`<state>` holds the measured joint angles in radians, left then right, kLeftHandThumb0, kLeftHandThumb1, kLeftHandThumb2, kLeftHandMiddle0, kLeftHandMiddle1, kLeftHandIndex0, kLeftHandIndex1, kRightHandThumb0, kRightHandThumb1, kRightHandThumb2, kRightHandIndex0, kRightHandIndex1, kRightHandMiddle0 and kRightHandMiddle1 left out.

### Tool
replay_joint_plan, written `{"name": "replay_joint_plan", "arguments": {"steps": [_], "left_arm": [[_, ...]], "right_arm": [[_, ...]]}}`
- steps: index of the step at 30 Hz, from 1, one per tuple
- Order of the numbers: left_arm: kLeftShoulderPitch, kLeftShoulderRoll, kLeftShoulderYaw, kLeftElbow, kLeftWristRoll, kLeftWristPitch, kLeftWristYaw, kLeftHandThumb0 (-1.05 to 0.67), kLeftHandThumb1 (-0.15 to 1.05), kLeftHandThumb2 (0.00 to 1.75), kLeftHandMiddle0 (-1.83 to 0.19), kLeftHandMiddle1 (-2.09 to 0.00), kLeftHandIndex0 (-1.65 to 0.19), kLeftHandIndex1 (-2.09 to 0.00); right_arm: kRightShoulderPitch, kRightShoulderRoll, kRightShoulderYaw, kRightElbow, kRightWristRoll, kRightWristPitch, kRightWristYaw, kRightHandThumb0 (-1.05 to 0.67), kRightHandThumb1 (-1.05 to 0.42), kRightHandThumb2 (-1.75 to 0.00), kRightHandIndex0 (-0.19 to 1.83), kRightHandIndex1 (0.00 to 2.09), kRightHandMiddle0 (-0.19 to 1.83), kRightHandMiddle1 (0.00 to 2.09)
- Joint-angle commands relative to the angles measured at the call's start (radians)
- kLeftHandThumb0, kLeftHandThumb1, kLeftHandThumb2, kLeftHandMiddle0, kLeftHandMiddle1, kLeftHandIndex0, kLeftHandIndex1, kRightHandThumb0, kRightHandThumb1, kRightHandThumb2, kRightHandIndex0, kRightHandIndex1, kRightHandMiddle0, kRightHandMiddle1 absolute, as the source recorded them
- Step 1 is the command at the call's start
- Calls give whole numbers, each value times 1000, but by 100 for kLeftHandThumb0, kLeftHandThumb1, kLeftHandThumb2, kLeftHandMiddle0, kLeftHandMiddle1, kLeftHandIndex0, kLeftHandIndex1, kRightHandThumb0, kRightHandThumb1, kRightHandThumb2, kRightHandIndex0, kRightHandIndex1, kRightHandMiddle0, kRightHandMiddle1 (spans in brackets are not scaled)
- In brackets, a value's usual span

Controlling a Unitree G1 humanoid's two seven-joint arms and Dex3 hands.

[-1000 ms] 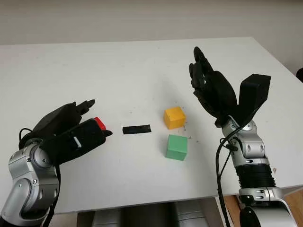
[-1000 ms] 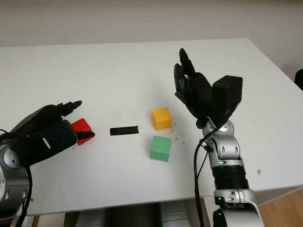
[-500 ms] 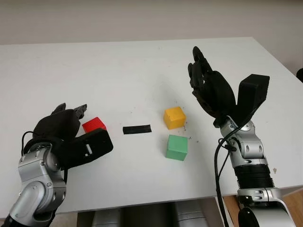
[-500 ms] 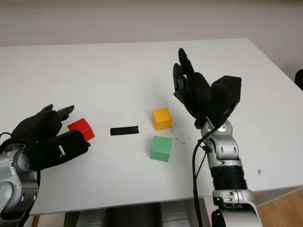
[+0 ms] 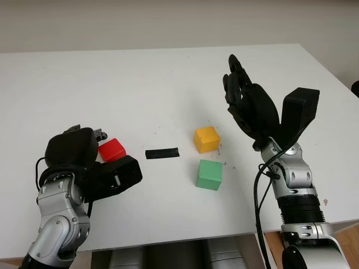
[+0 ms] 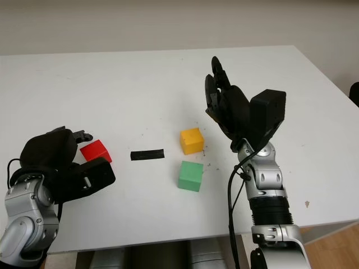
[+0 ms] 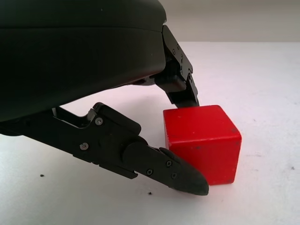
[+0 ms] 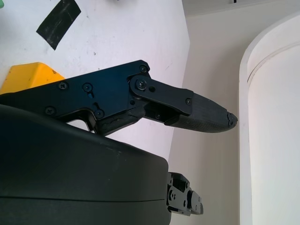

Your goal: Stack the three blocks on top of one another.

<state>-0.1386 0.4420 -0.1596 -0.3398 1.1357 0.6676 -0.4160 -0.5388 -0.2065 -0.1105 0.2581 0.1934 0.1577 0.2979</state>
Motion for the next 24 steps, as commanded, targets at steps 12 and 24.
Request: {"name": "replay_joint_plan", "arguments": {"steps": [12,24], "left_arm": [[10,-29,55,41,-152,-76,123,-46,91,7,-46,-8,-54,-107],[39,-81,150,60,-435,-283,309,-33,95,5,-49,-5,-39,-154]], "right_arm": [[-31,0,1,33,-16,-25,-5,-74,-105,-74,-19,0,-19,0],[-49,11,7,91,-27,-70,-15,-73,-105,-74,-19,0,-19,0]]}}
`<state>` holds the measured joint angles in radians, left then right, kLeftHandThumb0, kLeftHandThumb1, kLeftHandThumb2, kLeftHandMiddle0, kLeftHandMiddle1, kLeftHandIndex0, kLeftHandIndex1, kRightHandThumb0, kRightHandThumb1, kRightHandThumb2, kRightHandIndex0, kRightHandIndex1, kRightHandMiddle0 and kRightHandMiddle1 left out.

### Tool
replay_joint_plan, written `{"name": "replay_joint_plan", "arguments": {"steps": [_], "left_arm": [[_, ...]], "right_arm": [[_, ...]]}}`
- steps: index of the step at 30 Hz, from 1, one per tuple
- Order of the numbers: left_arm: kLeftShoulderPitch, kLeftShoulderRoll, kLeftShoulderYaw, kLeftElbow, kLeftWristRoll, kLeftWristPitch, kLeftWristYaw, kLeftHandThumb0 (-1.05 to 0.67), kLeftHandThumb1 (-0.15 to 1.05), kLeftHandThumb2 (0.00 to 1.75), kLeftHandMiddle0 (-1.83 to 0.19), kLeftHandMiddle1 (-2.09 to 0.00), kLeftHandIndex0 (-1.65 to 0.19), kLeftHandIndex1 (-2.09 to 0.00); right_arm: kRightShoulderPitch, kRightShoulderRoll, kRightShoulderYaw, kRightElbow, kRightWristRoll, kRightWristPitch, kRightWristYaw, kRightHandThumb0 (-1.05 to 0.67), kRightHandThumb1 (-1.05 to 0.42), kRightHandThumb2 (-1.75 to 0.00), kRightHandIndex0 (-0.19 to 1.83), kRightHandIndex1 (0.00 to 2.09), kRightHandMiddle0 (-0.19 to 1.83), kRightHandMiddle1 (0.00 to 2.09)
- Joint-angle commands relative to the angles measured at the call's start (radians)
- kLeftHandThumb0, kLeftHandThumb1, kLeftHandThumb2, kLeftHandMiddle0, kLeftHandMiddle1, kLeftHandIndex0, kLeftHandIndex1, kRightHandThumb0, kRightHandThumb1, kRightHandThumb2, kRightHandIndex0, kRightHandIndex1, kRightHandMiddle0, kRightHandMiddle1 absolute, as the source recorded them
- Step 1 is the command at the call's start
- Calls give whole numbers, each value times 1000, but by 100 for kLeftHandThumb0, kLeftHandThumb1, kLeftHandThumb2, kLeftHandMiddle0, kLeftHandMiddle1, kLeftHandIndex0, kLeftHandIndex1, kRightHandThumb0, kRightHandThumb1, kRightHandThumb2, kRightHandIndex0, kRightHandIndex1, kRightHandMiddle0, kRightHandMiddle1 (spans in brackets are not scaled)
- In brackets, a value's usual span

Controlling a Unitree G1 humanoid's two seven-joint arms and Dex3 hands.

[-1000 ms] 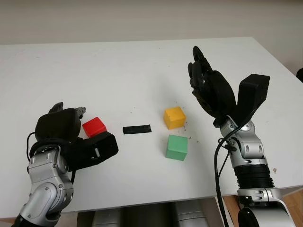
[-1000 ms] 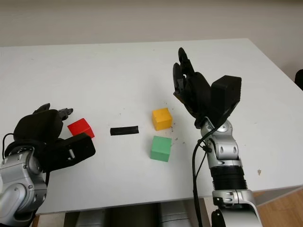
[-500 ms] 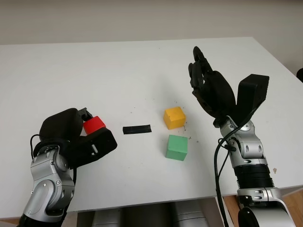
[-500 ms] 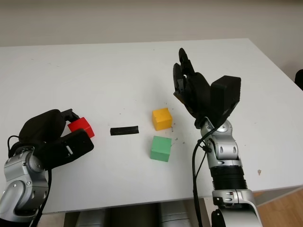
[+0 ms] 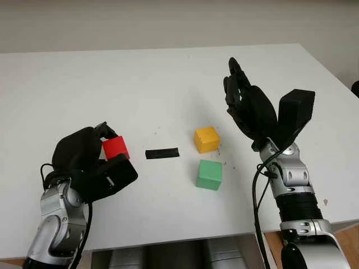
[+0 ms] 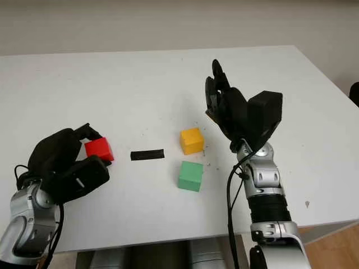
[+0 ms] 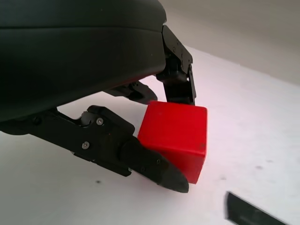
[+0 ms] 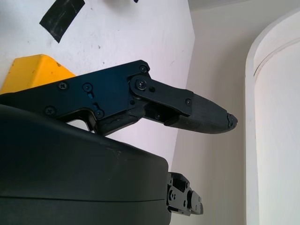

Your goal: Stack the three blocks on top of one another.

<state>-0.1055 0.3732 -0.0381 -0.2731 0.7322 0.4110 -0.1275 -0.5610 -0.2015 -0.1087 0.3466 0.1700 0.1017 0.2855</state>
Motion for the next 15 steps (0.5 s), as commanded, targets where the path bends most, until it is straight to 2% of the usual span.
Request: {"name": "replay_joint_plan", "arguments": {"steps": [1,6,12,15], "left_arm": [[7,-20,43,-10,-70,-50,32,-33,95,5,-48,-5,-38,-158],[-14,-6,64,-49,-171,-85,-5,-34,95,5,-47,-5,-38,-167],[-91,50,34,-98,-216,1,-177,-33,95,6,-45,-4,-35,-164],[-153,73,7,-77,-234,27,-249,-34,95,5,-45,-4,-36,-165]], "right_arm": [[-27,8,5,2,-5,-15,-6,-74,-105,-74,-19,0,-19,0],[-25,14,8,-2,-10,-10,-15,-73,-105,-74,-19,0,-19,0],[-20,12,17,-14,-12,3,-11,-73,-105,-75,-19,0,-19,0],[-14,16,20,-28,-11,14,-21,-73,-105,-74,-19,0,-19,0]]}}
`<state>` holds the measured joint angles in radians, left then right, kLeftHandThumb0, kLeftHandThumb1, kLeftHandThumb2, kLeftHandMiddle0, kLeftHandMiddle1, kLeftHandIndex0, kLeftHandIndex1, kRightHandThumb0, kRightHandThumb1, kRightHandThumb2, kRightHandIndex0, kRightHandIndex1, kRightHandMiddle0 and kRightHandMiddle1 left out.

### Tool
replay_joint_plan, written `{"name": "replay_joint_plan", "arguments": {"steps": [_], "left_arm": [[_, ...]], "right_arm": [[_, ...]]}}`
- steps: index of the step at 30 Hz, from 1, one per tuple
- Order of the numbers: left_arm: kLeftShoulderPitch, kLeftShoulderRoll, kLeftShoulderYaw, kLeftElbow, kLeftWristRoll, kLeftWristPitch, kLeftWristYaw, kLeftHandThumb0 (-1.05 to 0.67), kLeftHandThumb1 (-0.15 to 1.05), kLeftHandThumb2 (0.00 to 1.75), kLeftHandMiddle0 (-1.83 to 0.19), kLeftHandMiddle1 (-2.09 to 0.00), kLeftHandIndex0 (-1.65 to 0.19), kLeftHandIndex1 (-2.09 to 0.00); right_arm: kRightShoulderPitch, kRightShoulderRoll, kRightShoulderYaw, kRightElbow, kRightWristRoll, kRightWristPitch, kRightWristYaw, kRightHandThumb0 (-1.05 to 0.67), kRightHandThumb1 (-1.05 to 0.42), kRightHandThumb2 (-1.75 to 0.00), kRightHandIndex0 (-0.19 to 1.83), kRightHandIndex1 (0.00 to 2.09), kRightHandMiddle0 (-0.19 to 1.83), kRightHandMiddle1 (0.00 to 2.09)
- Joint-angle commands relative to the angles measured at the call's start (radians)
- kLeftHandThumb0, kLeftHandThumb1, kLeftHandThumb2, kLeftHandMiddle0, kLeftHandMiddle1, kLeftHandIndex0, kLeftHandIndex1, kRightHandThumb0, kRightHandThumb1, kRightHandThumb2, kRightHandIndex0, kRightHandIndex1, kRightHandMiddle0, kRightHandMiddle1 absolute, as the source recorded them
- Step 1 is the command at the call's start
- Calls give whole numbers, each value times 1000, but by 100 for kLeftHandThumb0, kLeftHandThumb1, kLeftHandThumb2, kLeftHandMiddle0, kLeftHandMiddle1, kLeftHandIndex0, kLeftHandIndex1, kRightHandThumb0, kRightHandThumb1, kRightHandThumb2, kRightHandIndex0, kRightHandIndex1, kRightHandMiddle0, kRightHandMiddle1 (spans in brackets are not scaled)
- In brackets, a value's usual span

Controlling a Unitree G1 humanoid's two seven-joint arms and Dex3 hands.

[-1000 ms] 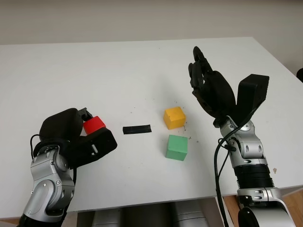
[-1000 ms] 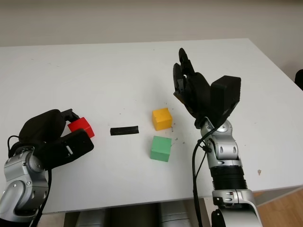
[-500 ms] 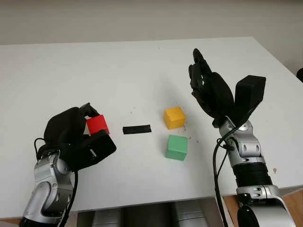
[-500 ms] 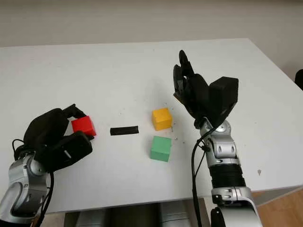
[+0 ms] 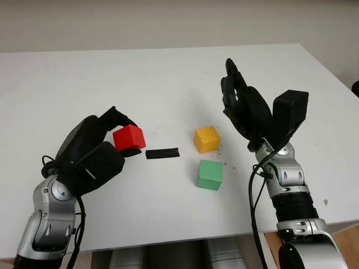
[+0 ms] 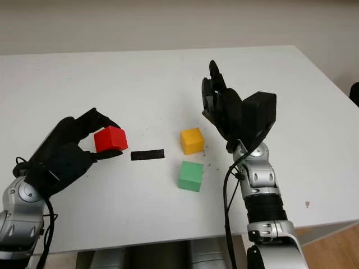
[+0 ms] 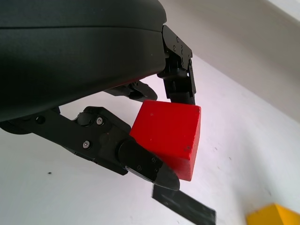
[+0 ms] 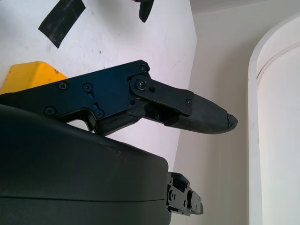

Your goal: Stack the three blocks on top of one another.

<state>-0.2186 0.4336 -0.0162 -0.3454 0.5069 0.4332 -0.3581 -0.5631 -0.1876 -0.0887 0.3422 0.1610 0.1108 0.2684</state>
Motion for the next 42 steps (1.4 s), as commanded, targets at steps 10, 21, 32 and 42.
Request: {"name": "replay_joint_plan", "arguments": {"steps": [10,21,32,42], "left_arm": [[-214,88,-178,157,53,23,-158,-35,92,5,-44,-5,-43,-169],[-374,88,-301,310,113,-5,-224,-36,94,6,-41,-4,-36,-163],[-354,39,-322,328,148,-5,-152,-37,94,5,-45,-6,-38,-161],[-338,-5,-331,284,167,83,-161,-35,95,6,-44,-6,-36,-158]], "right_arm": [[3,8,8,-33,-7,-9,-15,-73,-105,-72,-19,0,-19,0],[9,26,14,-39,-9,-15,-30,-74,-105,-71,-19,0,-19,0],[14,29,15,-52,-9,0,-38,-74,-105,-71,-19,0,-19,0],[16,33,18,-61,-8,12,-40,-74,-105,-71,-19,0,-19,0]]}}
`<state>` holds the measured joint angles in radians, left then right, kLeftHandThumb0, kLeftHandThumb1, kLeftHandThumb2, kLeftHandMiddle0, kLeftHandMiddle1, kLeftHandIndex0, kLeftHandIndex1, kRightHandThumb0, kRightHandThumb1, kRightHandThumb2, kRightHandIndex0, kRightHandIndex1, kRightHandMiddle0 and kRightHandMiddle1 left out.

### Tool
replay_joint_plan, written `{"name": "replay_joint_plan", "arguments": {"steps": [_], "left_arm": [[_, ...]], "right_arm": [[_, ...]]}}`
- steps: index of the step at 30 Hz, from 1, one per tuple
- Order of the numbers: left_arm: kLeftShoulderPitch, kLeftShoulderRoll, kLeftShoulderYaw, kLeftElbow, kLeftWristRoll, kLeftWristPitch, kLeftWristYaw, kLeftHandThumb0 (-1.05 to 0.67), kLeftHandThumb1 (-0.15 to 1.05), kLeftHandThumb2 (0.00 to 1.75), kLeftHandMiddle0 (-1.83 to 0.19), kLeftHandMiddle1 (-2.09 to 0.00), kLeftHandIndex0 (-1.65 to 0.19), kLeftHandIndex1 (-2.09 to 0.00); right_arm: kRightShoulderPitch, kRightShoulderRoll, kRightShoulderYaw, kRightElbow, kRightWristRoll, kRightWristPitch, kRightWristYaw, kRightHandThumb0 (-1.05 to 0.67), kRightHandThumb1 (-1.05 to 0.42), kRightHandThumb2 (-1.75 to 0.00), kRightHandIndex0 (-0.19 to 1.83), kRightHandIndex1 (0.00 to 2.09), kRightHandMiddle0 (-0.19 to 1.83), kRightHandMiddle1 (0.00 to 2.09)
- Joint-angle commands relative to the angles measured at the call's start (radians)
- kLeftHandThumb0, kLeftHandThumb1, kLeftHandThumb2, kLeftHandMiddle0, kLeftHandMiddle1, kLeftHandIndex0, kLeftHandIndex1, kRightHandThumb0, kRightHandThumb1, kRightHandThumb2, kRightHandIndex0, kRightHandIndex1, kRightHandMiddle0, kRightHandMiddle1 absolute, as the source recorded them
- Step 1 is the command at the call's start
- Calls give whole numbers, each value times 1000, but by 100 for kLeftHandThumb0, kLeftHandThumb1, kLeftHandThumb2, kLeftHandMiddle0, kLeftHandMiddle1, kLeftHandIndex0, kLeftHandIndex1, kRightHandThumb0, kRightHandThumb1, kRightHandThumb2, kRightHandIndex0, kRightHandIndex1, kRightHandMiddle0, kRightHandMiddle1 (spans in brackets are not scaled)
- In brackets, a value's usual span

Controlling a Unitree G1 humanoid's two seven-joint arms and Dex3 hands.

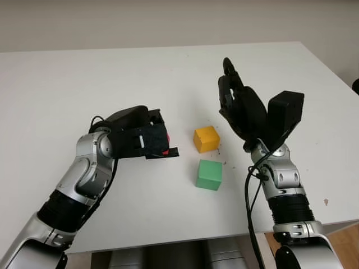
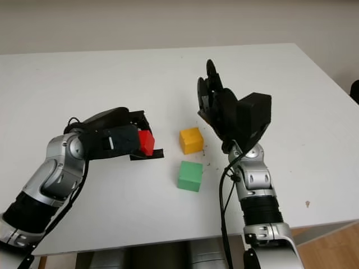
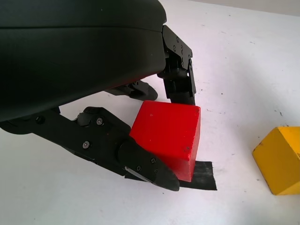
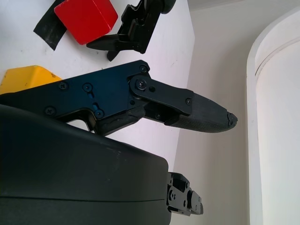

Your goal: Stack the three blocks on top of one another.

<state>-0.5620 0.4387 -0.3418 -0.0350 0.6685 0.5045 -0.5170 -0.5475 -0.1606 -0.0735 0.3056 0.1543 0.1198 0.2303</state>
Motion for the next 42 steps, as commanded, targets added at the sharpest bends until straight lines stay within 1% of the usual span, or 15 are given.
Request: {"name": "replay_joint_plan", "arguments": {"steps": [1,10,14,19,21,23,25,28,30,32,33,34,37,42], "left_arm": [[9,-16,-8,-33,8,24,-2,-34,95,6,-45,-6,-36,-157],[23,-21,-35,-59,34,73,-22,-31,94,5,-51,-8,-38,-161],[24,-19,-46,-61,49,84,-41,-31,94,5,-55,-12,-35,-171],[24,-14,-58,-64,68,82,-59,-32,94,5,-54,-14,-36,-168],[23,-14,-65,-65,83,85,-62,-32,94,5,-54,-17,-36,-173],[19,-10,-80,-67,111,92,-73,-33,94,5,-51,-16,-33,-176],[18,-9,-93,-68,137,89,-72,-33,95,6,-46,-14,-30,-175],[24,-17,-108,-60,179,83,-45,-35,97,6,-47,-14,-25,-170],[29,-24,-118,-56,205,84,-29,-38,99,6,-45,-13,-18,-168],[37,-31,-121,-53,219,74,-5,-42,100,6,-38,-10,-6,-156],[41,-33,-120,-52,221,66,5,-44,101,6,-34,-7,-1,-147],[46,-34,-117,-50,220,57,16,-47,101,6,-28,-5,2,-130],[55,-44,-105,-48,211,51,32,-49,101,5,-19,-4,1,-97],[63,-52,-93,-50,197,43,38,-51,100,5,-14,-4,9,-84]], "right_arm": [[1,7,5,-24,-2,4,-1,-74,-105,-71,-19,0,-19,0],[5,19,5,-31,-1,7,-16,-74,-105,-70,-19,0,-19,0],[5,17,8,-35,-5,13,-17,-75,-105,-70,-19,0,-19,0],[7,22,6,-32,-2,6,-17,-73,-105,-72,-19,0,-19,0],[8,25,4,-33,0,6,-21,-74,-105,-70,-19,0,-19,0],[8,23,5,-34,-1,7,-19,-74,-105,-69,-19,0,-19,0],[8,23,4,-37,-1,11,-20,-74,-105,-69,-19,0,-19,0],[8,22,4,-36,0,8,-18,-74,-105,-69,-19,0,-19,0],[11,21,5,-41,-3,12,-21,-74,-105,-69,-19,0,-19,0],[13,19,7,-46,-3,19,-18,-74,-105,-69,-19,0,-19,0],[14,18,8,-48,-2,21,-16,-74,-105,-69,-19,0,-19,0],[15,20,6,-51,1,24,-17,-74,-105,-69,-19,0,-19,0],[18,26,1,-54,5,22,-21,-74,-105,-68,-19,0,-19,0],[16,20,6,-48,-2,18,-16,-73,-105,-71,-19,0,-19,0]]}}
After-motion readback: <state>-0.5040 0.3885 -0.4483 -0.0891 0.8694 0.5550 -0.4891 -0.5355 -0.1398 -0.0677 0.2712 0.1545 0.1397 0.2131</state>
